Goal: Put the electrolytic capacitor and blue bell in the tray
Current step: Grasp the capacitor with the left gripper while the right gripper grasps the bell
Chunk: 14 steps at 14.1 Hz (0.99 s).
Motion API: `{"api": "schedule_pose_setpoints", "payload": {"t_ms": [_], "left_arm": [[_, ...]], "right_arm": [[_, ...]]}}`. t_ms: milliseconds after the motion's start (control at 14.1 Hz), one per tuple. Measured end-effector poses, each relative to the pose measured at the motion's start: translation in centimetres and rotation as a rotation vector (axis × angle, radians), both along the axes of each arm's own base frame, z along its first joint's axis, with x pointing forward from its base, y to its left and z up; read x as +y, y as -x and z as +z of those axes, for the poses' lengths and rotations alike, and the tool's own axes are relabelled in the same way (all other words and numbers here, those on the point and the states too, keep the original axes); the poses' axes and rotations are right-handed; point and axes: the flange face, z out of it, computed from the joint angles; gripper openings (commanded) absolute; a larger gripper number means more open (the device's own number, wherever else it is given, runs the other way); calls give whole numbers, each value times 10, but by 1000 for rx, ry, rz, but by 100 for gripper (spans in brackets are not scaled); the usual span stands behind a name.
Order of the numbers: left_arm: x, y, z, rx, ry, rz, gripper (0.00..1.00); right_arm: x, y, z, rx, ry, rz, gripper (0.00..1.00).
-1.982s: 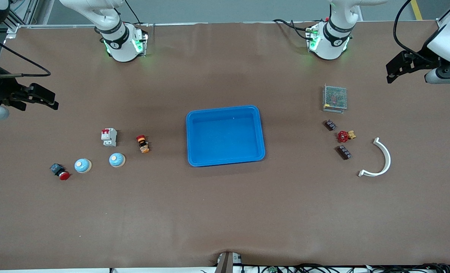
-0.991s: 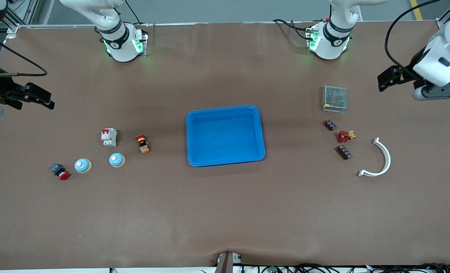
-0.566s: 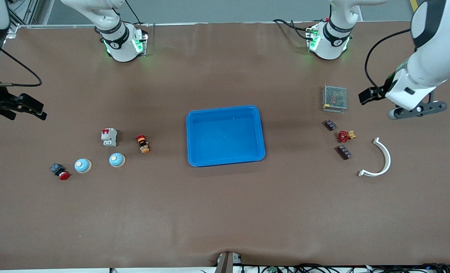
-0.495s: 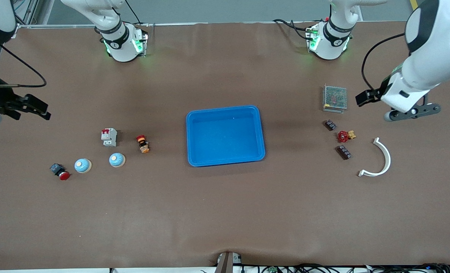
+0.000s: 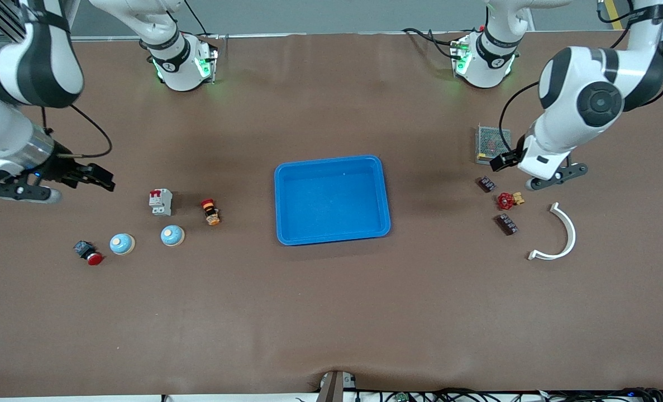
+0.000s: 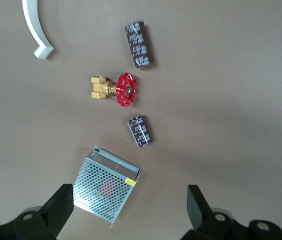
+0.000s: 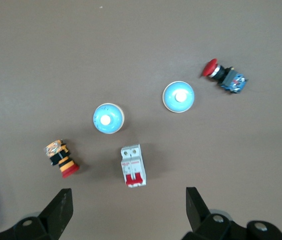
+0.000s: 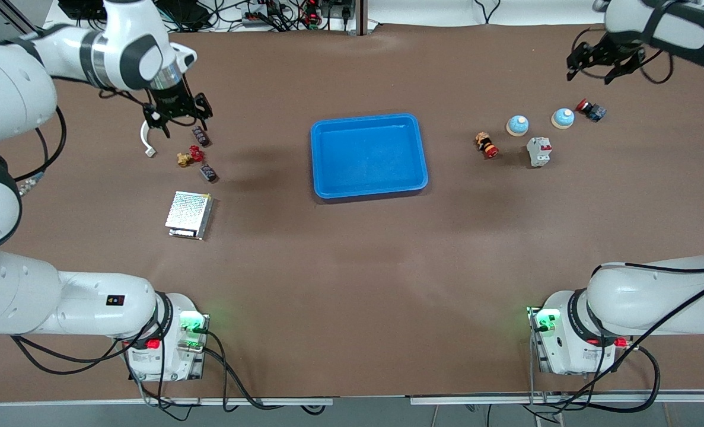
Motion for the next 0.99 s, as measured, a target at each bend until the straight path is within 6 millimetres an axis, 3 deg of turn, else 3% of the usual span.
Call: {"api": "schedule_pose_setpoints", "payload": {"t_ms": [425, 708, 991], "left_arm": [[1, 11, -74, -48, 8, 135, 82], [2, 7, -107, -60, 19, 187, 78], [21, 1, -133, -83, 35, 236, 76]], "right_arm": [[-1, -21, -91, -62, 5, -17, 100], [-45, -33, -166, -59, 15, -35, 100], [-100, -43, -199, -54, 24, -31, 100]]}}
